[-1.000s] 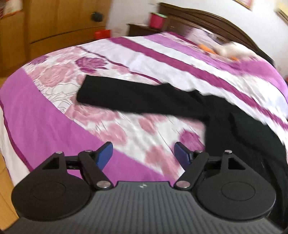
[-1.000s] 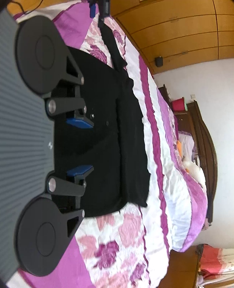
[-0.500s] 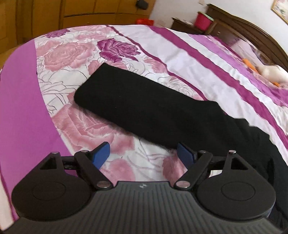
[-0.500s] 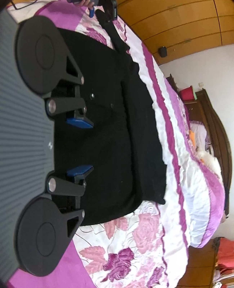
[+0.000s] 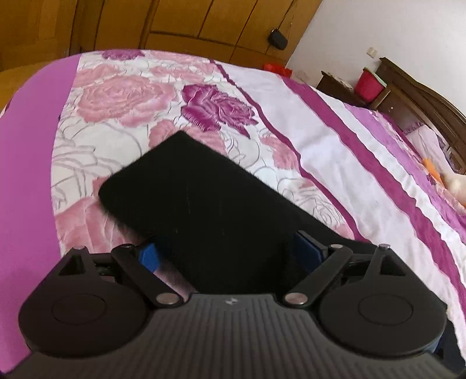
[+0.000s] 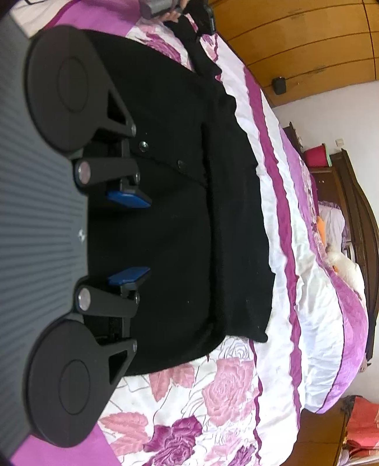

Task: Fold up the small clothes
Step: 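Grasp the other sleeve cuff of the cardigan with the left gripper, then lift the sleeve across the body toward the right gripper and release it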

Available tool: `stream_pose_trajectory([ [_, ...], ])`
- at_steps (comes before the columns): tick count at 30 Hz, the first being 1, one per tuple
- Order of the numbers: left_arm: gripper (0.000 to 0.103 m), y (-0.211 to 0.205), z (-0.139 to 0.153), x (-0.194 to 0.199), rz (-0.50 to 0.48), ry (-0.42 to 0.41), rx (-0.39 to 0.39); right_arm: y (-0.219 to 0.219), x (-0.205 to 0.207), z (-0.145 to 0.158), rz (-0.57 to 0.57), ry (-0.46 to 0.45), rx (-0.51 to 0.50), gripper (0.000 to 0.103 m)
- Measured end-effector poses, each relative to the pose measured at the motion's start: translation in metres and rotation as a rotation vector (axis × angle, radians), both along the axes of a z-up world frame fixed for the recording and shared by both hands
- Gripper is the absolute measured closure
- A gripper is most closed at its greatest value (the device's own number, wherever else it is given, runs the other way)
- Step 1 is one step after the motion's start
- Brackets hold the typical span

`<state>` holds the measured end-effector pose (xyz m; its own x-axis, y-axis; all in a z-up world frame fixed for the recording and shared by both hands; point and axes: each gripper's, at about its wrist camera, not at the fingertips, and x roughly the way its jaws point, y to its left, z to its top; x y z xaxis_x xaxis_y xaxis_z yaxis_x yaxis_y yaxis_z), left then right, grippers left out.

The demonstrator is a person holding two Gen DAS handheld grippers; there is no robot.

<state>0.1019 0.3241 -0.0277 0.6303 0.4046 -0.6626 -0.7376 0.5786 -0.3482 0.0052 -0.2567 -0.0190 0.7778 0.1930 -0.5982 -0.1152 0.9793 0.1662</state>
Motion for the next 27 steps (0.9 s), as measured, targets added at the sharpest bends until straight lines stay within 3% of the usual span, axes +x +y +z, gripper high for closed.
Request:
stream_pose_trajectory([
  [2, 0.022, -0.002, 0.0, 0.004, -0.008, 0.024, 0.047, 0.0, 0.002, -0.003, -0.005, 0.014, 0.014, 0.055],
  [4, 0.053, -0.005, 0.002, 0.004, -0.036, 0.031, 0.099, 0.001, 0.003, -0.004, -0.007, 0.02, 0.029, 0.055],
  [7, 0.087, -0.004, 0.007, -0.001, -0.093, 0.008, 0.113, 0.002, 0.002, -0.003, 0.003, 0.014, 0.038, 0.055],
  [11, 0.093, 0.002, 0.02, -0.016, -0.093, -0.045, 0.105, 0.002, -0.001, 0.003, 0.02, -0.011, 0.046, 0.055],
  [17, 0.093, -0.011, 0.051, -0.032, -0.105, -0.132, 0.202, -0.003, -0.005, 0.006, 0.022, -0.036, 0.095, 0.055],
  [27, 0.093, -0.073, 0.118, -0.031, -0.31, -0.307, 0.311, -0.014, -0.011, 0.005, 0.003, -0.04, 0.126, 0.054],
])
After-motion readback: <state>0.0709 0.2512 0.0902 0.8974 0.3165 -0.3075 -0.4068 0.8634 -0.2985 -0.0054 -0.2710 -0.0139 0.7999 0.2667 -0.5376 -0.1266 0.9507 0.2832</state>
